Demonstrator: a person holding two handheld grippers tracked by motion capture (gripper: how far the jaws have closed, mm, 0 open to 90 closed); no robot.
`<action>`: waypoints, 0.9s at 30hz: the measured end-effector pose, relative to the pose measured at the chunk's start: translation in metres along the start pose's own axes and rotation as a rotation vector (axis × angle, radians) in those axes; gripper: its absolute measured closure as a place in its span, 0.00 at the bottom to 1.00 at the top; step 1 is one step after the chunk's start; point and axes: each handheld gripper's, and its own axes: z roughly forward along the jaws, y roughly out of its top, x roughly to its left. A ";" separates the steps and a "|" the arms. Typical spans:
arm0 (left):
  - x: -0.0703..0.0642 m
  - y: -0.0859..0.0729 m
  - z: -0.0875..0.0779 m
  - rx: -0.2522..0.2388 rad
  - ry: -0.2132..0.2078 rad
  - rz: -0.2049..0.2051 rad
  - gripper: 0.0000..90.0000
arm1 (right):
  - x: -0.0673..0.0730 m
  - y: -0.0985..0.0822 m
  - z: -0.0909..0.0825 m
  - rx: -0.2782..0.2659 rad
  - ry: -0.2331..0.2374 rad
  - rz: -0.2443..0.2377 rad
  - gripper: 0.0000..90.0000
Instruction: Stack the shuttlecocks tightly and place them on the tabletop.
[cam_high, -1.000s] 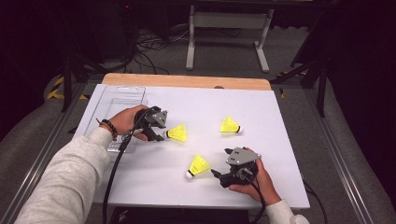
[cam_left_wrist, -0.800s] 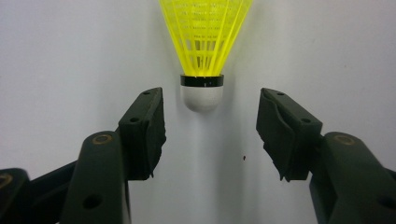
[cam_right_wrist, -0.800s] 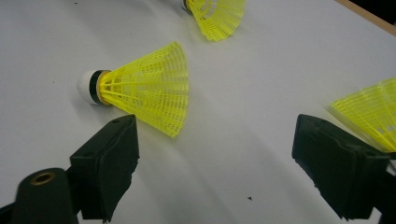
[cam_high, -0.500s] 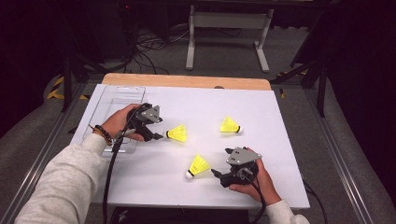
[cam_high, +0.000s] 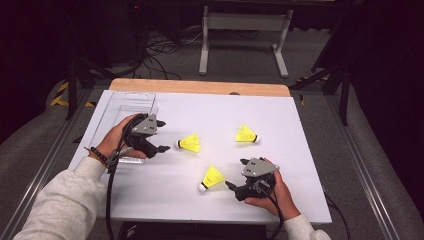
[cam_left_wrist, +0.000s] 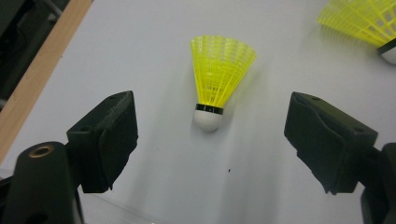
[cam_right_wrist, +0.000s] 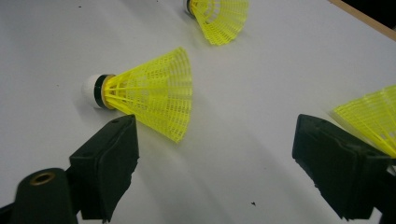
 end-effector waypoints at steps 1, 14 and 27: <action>-0.002 -0.001 -0.002 -0.015 0.003 -0.007 0.18 | 0.000 0.000 0.000 -0.001 0.002 0.001 0.17; -0.035 -0.019 -0.032 -0.217 0.109 -0.088 0.13 | 0.001 0.001 0.001 0.000 0.020 0.005 0.17; -0.080 -0.062 -0.065 -0.380 0.222 -0.205 0.11 | 0.006 0.008 0.011 0.014 0.115 -0.014 0.20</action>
